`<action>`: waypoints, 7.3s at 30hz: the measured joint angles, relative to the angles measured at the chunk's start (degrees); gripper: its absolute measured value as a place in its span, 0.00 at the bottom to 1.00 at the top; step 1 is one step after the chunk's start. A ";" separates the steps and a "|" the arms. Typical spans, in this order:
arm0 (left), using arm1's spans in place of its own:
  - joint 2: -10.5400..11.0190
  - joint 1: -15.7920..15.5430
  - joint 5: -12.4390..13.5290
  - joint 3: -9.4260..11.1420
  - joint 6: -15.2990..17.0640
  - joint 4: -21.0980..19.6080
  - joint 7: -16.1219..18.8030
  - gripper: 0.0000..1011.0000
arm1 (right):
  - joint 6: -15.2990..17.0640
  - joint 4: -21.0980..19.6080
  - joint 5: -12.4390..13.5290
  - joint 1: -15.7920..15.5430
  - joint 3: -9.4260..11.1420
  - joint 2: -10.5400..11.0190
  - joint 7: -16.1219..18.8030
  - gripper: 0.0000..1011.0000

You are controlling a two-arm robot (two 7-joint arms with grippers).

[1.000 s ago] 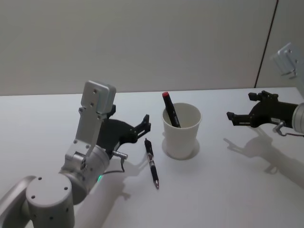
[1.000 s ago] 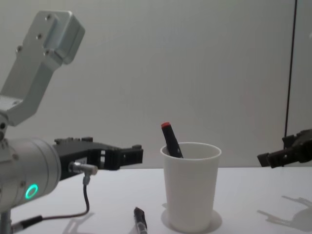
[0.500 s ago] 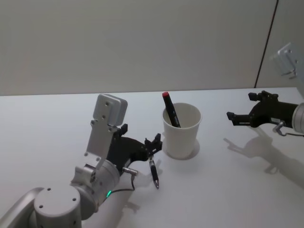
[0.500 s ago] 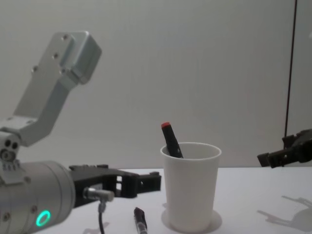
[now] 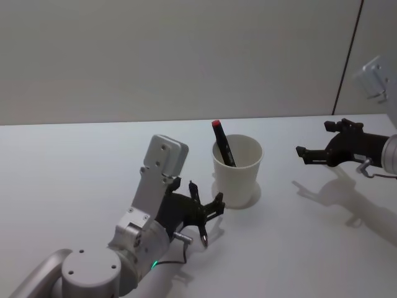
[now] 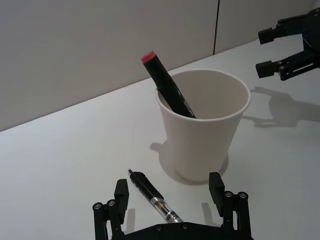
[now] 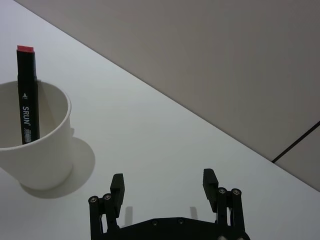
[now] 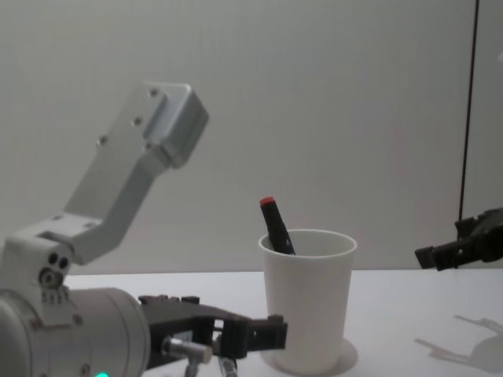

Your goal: Place the pen into the pen holder.

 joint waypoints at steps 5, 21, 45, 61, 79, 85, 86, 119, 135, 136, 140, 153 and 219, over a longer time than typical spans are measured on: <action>-0.29 -0.04 1.31 0.37 0.90 0.56 -0.70 0.99 | 0.00 0.00 0.00 0.00 0.00 0.00 0.00 0.99; -0.60 0.58 4.16 0.98 1.88 2.32 -2.33 0.99 | 0.00 0.00 0.00 0.00 0.00 0.00 0.00 0.99; -0.10 0.89 7.65 0.55 2.04 3.50 -5.13 0.99 | 0.00 0.00 0.00 0.00 0.00 0.00 0.00 0.99; -0.18 1.43 7.52 0.29 1.17 3.86 -5.25 0.99 | 0.00 0.00 0.00 0.00 0.00 0.00 0.00 0.99; -0.27 1.60 7.32 0.03 1.09 3.99 -5.76 0.99 | 0.00 0.00 0.00 0.00 0.00 0.00 0.00 0.99; -0.38 1.74 6.83 -0.09 1.09 4.07 -6.00 0.99 | 0.00 0.00 0.00 0.00 0.00 0.00 0.00 0.99; -0.41 1.77 6.70 -0.11 1.09 4.10 -6.03 0.99 | 0.00 0.00 0.00 0.00 0.00 0.00 0.00 0.99; -0.64 2.11 5.57 -0.03 0.88 4.27 -6.87 0.62 | 0.00 0.00 0.00 0.00 0.00 0.00 0.00 0.99; -0.63 2.10 5.56 -0.10 0.88 4.32 -6.76 0.51 | 0.00 0.00 0.00 0.00 0.00 0.00 0.00 0.99; -0.63 2.11 5.56 -0.10 0.88 4.32 -6.75 0.50 | 0.00 0.00 0.00 0.00 0.00 0.00 0.00 0.99; -0.63 2.10 5.56 -0.11 0.88 4.33 -6.72 0.47 | 0.00 0.00 0.00 0.00 0.00 0.00 0.00 0.99; -0.63 2.10 5.61 -0.15 0.88 4.36 -6.61 0.39 | 0.00 0.00 0.00 0.00 0.00 0.00 0.00 0.99; -0.63 2.11 5.63 -0.18 0.90 4.35 -6.57 0.14 | 0.00 0.00 0.00 0.00 0.00 0.00 0.00 0.99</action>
